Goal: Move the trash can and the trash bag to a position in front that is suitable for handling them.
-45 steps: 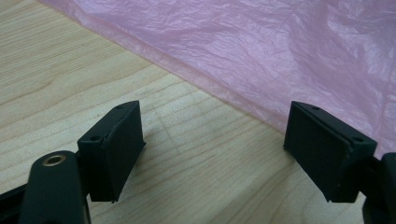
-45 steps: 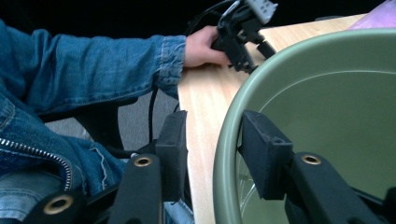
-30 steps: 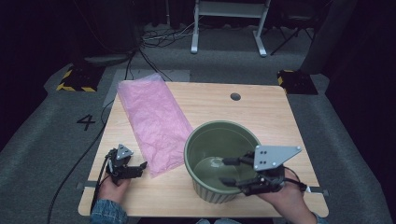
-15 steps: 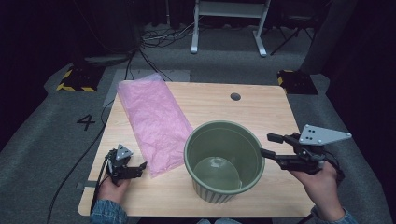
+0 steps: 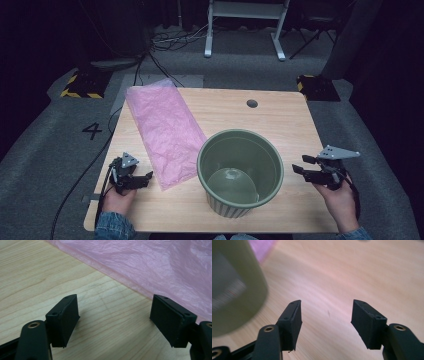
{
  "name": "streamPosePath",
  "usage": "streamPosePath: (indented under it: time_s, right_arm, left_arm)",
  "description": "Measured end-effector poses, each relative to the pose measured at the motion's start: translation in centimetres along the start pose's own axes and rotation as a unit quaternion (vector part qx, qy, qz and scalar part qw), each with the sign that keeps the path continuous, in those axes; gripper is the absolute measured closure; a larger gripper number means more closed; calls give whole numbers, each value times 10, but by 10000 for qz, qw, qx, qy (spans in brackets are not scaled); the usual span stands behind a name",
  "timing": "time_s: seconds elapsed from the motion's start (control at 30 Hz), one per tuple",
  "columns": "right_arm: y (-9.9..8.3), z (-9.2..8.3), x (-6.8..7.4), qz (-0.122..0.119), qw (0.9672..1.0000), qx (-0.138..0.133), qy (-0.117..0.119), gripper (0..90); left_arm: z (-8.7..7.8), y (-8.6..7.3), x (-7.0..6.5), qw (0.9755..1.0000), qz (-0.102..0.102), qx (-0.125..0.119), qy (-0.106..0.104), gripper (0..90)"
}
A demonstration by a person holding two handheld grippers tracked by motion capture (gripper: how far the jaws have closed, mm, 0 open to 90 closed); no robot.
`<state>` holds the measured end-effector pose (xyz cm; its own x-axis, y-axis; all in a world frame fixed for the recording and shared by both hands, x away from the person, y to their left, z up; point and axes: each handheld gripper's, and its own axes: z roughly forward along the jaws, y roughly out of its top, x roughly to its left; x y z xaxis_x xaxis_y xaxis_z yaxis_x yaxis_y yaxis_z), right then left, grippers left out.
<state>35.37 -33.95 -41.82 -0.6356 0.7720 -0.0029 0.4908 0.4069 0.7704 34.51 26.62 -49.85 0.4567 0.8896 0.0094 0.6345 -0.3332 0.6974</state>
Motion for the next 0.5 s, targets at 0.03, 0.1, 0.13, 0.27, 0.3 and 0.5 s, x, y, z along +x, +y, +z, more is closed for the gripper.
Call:
streamPosePath:
  time_s: [0.03, 0.1, 0.13, 0.27, 0.3, 0.5]
  right_arm:
    - [-9, 7, -3, 77, 9998, 157, -50, 420]
    - [-21, 17, -5, 95, 9993, 341, -118, 426]
    - [-27, 22, -5, 48, 9990, 420, -174, 427]
    - [-46, 41, -6, -29, 9976, 625, -296, 424]
    - [-50, 45, -6, -29, 9972, 663, -330, 424]
    - [-59, 58, -5, 138, 9995, 234, -159, 332]
  left_arm:
    - [-2, -2, 1, 10000, 15, -18, 62, 229]
    - [-6, -5, 5, 9999, -44, -115, 56, 238]
    - [-8, -6, 6, 9999, -84, -142, 47, 239]
    - [-10, -5, 10, 9994, -293, -193, -11, 239]
    - [-10, -4, 11, 9993, -329, -200, 20, 240]
    - [-7, 11, 11, 9987, -484, -176, 5, 259]
